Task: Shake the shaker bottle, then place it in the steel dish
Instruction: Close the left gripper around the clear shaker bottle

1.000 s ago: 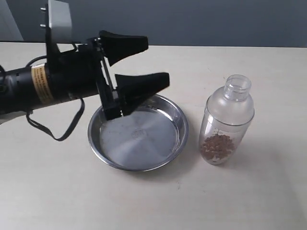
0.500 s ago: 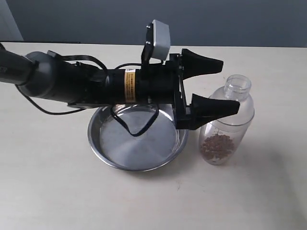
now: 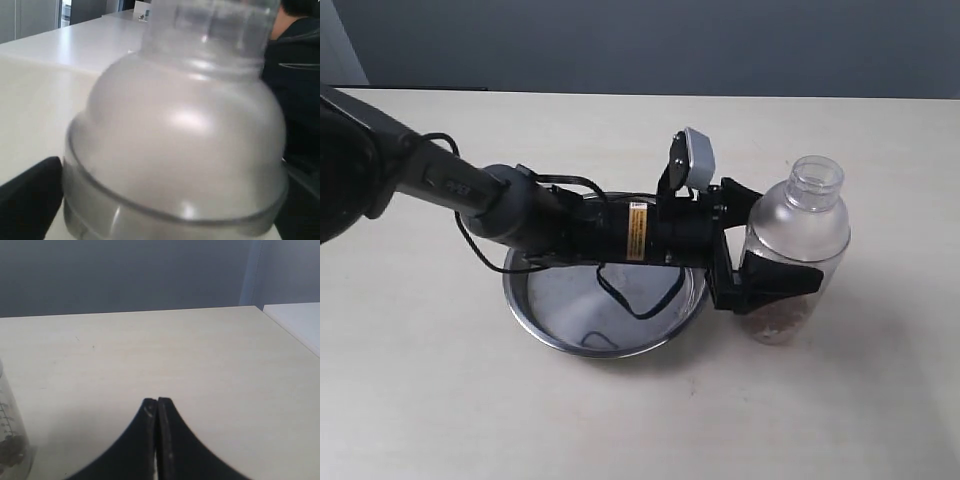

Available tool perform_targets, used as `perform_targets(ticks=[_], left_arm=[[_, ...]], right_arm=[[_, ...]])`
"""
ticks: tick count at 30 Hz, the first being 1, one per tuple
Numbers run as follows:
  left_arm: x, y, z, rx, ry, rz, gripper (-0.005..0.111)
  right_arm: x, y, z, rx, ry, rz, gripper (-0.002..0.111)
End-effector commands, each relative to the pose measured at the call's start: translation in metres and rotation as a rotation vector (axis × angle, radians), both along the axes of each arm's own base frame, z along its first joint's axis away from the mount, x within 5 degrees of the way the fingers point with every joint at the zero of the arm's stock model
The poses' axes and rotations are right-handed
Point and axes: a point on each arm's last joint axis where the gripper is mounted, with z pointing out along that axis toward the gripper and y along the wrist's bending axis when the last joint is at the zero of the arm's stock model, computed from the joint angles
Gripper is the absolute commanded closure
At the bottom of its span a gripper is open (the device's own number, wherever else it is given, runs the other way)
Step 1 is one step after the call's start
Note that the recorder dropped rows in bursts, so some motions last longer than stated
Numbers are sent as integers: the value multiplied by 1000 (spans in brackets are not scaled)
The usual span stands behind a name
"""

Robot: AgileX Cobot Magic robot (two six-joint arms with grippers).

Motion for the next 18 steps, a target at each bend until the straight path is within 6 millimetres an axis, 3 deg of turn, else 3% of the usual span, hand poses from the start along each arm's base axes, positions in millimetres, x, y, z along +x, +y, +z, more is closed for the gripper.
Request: perform_targets(ticks=[1,6,13,18], left_arm=[[0,-3,-12,6,9,-7,1],[-1,-10,-21,16,6,-37,1],[-6,-35,-14,17,-45,-76,1],[-4,-40,-13,38,-58,-67,2]], right_arm=[[0,0,1,-4,-16,-4,109],[0,0,1,-4,-16,-4,109],[0,0,1,-4,-16,-4,109],[0,0,1,-4,-16,-4,109]])
